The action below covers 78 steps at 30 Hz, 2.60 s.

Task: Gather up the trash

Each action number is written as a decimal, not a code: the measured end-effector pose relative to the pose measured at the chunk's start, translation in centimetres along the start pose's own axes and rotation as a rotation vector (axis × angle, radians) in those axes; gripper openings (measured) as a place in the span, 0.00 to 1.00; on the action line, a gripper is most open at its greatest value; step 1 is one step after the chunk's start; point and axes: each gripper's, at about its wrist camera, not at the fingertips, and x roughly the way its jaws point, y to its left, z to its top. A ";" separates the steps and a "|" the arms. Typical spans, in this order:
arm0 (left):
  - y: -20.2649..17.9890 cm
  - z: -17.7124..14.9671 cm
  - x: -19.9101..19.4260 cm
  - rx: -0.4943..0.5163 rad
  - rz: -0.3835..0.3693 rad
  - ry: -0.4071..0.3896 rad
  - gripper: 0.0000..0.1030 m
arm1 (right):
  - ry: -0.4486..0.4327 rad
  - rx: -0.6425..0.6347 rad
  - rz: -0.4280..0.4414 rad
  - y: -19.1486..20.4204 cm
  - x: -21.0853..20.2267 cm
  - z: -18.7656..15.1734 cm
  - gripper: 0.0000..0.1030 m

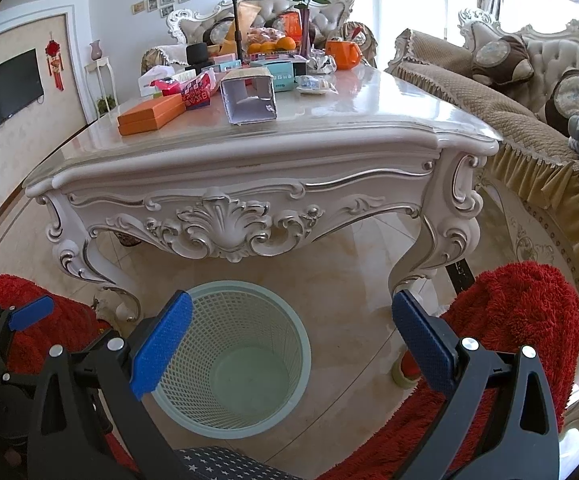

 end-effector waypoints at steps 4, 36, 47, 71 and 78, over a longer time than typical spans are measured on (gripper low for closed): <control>0.1 0.0 -0.1 -0.002 0.000 0.000 0.94 | -0.001 0.001 0.006 -0.1 0.0 0.1 0.93; 3.7 18.9 4.5 0.058 0.071 -0.171 0.94 | -0.155 -0.122 0.173 2.0 6.0 15.2 0.93; 5.8 21.9 12.2 -0.003 0.058 -0.003 0.94 | -0.021 -0.230 0.165 3.0 12.2 17.4 0.87; 3.0 10.6 -2.3 0.023 -0.146 -0.135 0.69 | -0.010 -0.119 0.452 -0.7 -0.8 8.5 0.44; 0.8 2.0 6.5 -0.007 -0.178 0.174 0.69 | 0.312 -0.107 0.372 0.5 6.9 -0.4 0.44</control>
